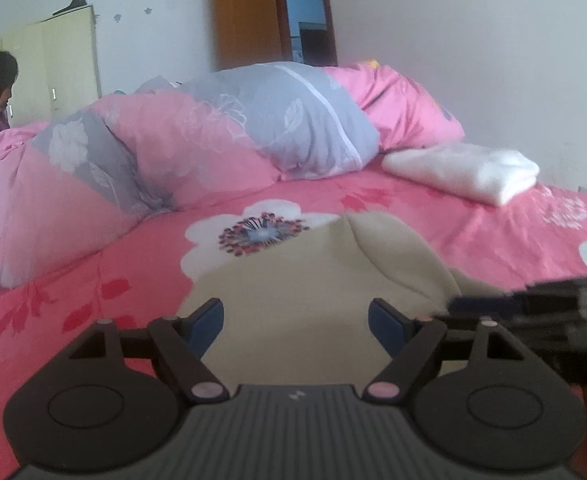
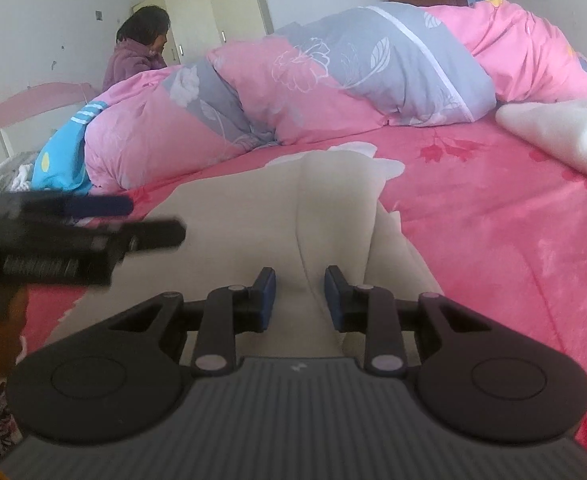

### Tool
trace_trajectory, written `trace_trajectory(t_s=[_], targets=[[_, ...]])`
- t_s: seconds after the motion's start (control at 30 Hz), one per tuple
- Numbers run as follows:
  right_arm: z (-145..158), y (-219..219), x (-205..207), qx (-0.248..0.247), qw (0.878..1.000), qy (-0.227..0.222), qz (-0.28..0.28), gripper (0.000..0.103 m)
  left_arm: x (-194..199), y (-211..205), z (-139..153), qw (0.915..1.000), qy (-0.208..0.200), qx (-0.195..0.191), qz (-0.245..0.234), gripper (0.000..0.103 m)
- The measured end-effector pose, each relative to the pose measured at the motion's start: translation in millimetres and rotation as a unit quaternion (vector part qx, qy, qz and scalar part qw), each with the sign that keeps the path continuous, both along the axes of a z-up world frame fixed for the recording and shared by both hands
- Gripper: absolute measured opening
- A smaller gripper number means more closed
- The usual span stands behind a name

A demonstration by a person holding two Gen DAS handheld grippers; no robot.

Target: Fold clothes

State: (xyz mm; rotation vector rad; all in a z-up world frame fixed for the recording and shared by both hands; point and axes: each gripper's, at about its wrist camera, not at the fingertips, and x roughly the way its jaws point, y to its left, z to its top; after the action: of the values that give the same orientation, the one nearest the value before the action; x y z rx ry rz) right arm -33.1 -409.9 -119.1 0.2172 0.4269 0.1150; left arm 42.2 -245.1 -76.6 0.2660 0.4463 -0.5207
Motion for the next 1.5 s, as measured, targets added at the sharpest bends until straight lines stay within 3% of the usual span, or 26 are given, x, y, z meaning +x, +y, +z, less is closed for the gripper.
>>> trace_trajectory(t_s=[0.1,0.2,0.77,0.97,1.5], targets=[[-0.1,1.1,0.4,-0.005,1.0,-0.001,0.001,0.027,24.6,-0.3,-7.0,0.9994,0.033,0.002,0.012,0.082],[-0.6,-0.1,0.3,-0.005,1.0,-0.003,0.003,0.027,40.3,10.7,-18.4,0.9969,0.07,-0.034,0.015,0.084],[-2.2,1.0,0.4,-0.008,1.0,-0.007,0.002,0.027,35.4,7.7,-22.9,0.9981,0.052,-0.028,0.016,0.085],[-2.5,-0.4,0.3,-0.006,1.0,-0.007,0.001,0.027,30.4,3.2,-3.7,0.9996,0.014,-0.017,0.016,0.083],[0.1,1.3,3.1,-0.01,1.0,-0.002,0.001,0.028,43.8,-4.7,-21.9,0.9989,0.041,-0.009,0.021,0.082]])
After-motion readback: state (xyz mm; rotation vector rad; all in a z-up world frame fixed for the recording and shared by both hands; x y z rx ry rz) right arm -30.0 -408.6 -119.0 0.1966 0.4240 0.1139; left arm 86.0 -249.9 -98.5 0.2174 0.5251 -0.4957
